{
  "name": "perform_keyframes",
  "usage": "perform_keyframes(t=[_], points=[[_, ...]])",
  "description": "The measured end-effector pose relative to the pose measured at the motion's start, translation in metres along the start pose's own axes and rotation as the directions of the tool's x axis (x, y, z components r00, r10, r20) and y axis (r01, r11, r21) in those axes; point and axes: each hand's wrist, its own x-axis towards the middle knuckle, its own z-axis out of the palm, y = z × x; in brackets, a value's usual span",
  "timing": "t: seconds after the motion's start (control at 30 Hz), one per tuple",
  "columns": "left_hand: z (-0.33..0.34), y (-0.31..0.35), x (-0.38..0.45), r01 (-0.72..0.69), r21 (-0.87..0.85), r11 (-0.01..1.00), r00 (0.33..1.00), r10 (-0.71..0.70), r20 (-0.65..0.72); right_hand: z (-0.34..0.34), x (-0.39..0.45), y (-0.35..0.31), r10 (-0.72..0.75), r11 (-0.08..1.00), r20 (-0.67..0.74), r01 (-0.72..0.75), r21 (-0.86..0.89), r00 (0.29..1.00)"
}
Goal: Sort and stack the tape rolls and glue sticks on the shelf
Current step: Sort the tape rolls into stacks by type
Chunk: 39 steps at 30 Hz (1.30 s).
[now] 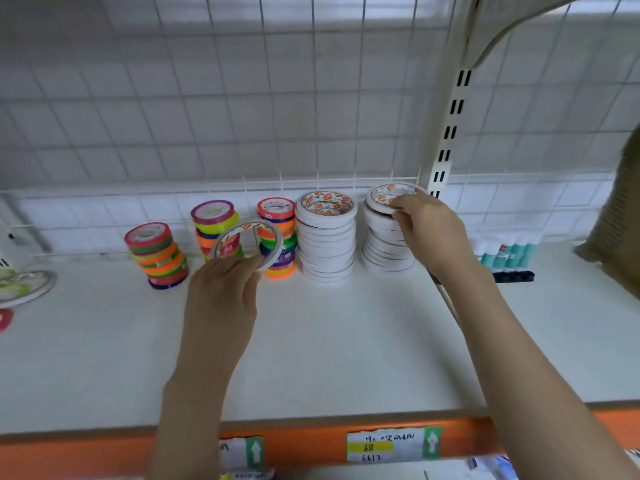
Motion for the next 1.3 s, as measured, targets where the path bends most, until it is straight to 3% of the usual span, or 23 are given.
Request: perform_keyframes(t=[0.17, 0.37, 0.5, 0.7, 0.8, 1.0, 1.3], points=[[-0.002, 0.005, 0.003, -0.013, 0.014, 1.000, 1.000, 0.013, -0.012, 0.000, 0.001, -0.001, 0.044, 0.999, 0.040, -0.045, 0.028, 0.998], [0.003, 0.014, 0.010, -0.035, -0.006, 0.999, 0.999, 0.035, -0.011, 0.005, -0.001, 0.004, -0.003, 1.000, 0.077, 0.004, -0.012, 0.997], [0.005, 0.022, 0.024, -0.066, -0.017, 0.998, 0.998, 0.066, 0.010, 0.004, -0.012, 0.004, -0.120, 0.992, -0.082, 0.123, 0.032, 0.989], [0.014, 0.041, 0.064, -0.184, -0.020, 0.983, 0.982, 0.185, 0.046, 0.013, -0.069, -0.003, 0.022, 0.998, -0.201, -0.008, 0.069, 0.979], [0.028, 0.043, 0.084, -0.261, -0.002, 0.965, 0.962, 0.260, 0.080, 0.022, -0.094, 0.003, 0.046, 0.998, -0.129, -0.040, 0.042, 0.991], [0.048, 0.050, 0.112, -0.279, 0.050, 0.959, 0.935, 0.259, 0.243, 0.033, -0.116, 0.003, 0.096, 0.995, 0.143, -0.098, 0.001, 0.985], [0.048, 0.056, 0.116, -0.209, 0.100, 0.973, 0.905, 0.154, 0.397, 0.044, -0.124, 0.003, 0.084, 0.996, 0.219, -0.085, -0.004, 0.972]])
